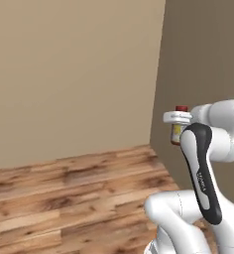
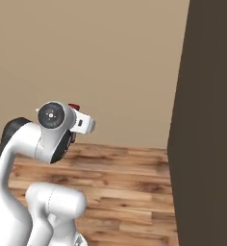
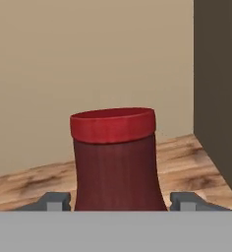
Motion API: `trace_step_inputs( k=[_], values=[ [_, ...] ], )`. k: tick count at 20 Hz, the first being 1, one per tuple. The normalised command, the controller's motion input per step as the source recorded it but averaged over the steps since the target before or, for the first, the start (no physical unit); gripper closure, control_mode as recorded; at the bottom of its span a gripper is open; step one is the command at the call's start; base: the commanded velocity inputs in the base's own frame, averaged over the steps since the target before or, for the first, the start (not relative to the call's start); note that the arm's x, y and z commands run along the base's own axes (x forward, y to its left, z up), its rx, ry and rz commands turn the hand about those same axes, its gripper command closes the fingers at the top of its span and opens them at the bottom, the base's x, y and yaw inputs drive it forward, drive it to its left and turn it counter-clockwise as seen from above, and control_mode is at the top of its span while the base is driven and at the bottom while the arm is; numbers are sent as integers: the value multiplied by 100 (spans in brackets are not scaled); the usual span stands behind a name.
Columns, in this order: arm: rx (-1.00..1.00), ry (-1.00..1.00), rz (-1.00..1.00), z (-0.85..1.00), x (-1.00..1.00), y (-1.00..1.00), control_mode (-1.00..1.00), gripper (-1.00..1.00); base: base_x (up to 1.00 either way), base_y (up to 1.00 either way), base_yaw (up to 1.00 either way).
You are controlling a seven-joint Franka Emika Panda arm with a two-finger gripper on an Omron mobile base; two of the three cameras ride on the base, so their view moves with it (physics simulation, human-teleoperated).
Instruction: Move the hot dog bun to the plate on the dining table and place the condiment next to that plate. Then navigate to the fridge and take the sausage and place it on the plate as well.
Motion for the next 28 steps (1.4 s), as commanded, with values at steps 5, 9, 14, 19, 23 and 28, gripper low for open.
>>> trace_step_inputs(
  k=[5, 9, 14, 19, 23, 28],
  values=[
    [0, 0, 0, 0, 0, 0, 100, 100, 100, -14, 49],
    [0, 0, 0, 0, 0, 0, 100, 100, 100, -24, 62],
    [0, 0, 0, 0, 0, 0, 100, 100, 100, -29, 64],
    [0, 0, 0, 0, 0, 0, 100, 100, 100, -28, 67],
    [0, 0, 0, 0, 0, 0, 100, 100, 96, -27, 69],
    [0, 0, 0, 0, 0, 0, 100, 100, 77, -26, 76]
  ],
)
